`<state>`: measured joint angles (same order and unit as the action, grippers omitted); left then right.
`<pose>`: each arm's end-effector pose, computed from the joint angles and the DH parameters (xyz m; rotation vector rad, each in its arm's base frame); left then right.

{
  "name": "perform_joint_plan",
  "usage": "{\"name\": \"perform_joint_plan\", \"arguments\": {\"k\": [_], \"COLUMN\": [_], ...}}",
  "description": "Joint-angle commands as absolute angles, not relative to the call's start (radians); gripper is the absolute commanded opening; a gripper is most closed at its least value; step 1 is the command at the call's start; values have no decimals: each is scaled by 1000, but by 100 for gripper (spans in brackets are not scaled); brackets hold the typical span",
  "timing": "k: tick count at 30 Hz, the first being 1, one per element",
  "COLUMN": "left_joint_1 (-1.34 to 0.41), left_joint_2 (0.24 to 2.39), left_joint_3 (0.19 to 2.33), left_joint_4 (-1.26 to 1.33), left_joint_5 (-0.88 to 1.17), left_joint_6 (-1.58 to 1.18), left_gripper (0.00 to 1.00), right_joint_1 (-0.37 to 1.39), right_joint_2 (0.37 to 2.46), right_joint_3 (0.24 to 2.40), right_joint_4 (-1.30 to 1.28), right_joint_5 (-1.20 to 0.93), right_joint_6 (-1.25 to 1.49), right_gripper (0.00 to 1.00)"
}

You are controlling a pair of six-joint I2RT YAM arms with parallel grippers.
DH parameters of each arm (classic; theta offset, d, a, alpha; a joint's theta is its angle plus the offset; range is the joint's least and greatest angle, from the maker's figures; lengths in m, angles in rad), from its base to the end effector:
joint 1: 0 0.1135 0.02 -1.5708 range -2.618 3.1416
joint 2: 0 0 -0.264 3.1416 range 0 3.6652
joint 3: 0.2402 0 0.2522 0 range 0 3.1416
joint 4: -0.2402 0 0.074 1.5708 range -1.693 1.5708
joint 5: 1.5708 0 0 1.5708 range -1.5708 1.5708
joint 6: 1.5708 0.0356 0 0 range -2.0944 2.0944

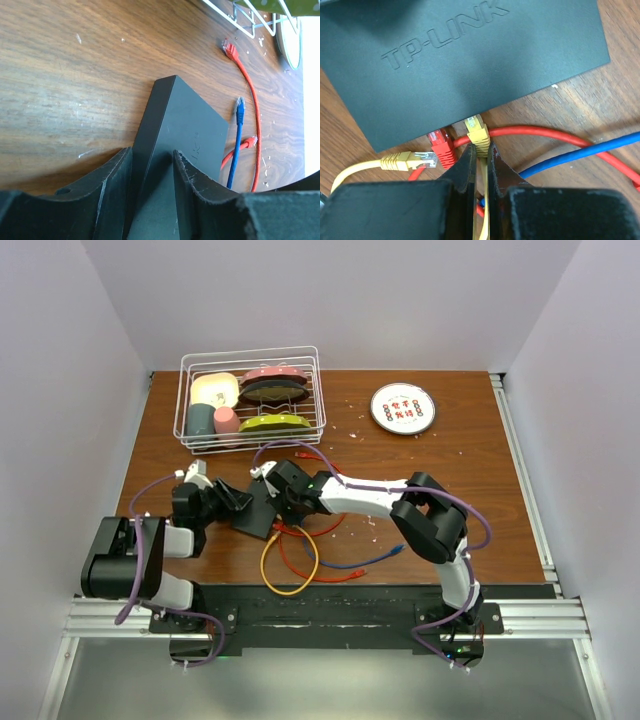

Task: Insert the plug into the switch port

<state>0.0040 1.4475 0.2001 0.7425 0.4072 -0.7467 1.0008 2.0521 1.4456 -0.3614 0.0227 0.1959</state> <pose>0.2157 -0.0132 0.1107 -0.5404 2.0802 -0.8671 0.2380 0.3699 0.1669 -1.0091 2.3939 0.4306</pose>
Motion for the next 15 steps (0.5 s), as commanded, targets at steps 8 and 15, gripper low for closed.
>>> {"name": "perform_joint_plan", "arguments": {"k": [8, 15], "left_joint_1": [-63, -106], "left_joint_2": [1603, 1589], "left_joint_3": [207, 203], "left_joint_4": [819, 801], "left_joint_5": [620, 603], "left_joint_6": [-787, -793], "left_gripper": [42, 41], "right_joint_1": [988, 982], "right_joint_2": [2036, 2051], "right_joint_3": [1411, 1462], "right_joint_4": [-118, -61], "right_joint_5": [-72, -40], "right_joint_6": [80, 101], "right_gripper": [0, 0]}}
